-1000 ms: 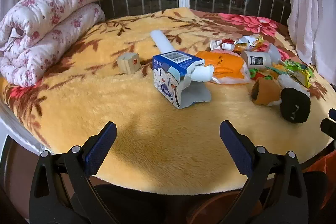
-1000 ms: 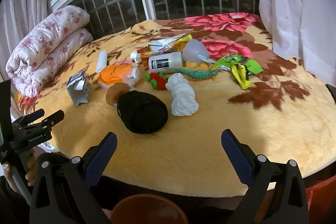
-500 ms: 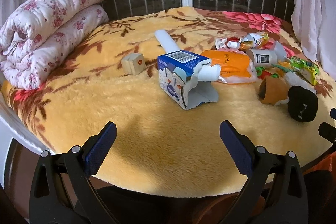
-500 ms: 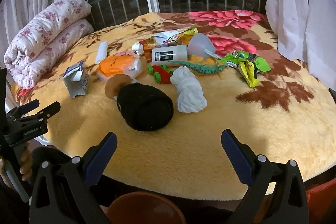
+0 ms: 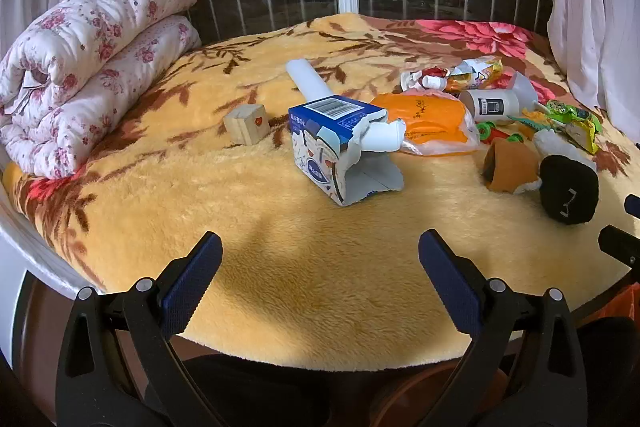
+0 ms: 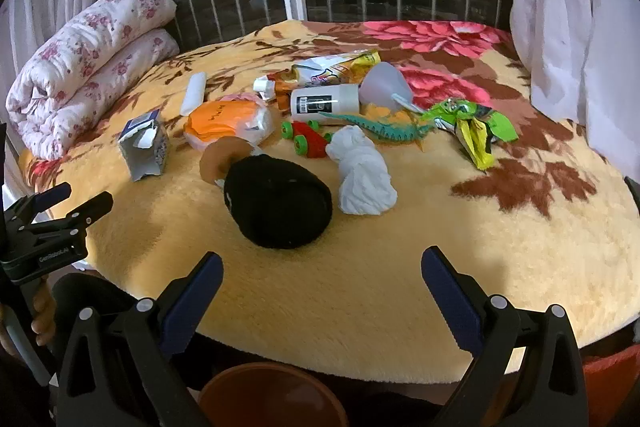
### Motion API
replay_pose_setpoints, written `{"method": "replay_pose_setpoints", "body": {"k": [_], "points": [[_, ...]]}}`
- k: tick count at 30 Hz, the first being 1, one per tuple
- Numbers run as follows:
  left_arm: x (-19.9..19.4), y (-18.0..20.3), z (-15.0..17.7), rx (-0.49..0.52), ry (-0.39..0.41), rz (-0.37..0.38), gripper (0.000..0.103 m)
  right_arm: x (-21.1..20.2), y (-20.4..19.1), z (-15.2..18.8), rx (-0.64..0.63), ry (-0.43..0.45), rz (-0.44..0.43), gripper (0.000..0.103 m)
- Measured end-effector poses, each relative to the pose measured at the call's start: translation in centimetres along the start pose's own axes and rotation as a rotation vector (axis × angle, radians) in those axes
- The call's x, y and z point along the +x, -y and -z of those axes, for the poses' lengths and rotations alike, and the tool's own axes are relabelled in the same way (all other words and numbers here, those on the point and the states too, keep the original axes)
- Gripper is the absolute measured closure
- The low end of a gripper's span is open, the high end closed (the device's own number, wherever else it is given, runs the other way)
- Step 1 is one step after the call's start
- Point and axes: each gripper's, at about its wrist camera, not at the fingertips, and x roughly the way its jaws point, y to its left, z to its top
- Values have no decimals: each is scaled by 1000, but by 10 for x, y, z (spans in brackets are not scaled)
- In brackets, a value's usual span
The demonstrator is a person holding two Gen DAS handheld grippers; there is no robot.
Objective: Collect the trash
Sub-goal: 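Lower the right tool onto the black round object and close it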
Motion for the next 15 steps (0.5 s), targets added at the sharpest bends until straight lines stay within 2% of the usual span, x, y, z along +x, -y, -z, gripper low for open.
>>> {"method": "replay_pose_setpoints", "body": {"k": [6,15], "points": [[1,2,1,2,0,7,7,2,-10,-8,-71,6,-24,5],[3,1,4,6,-9,24,7,11,-18,-26,-229,13,-170,5]]}}
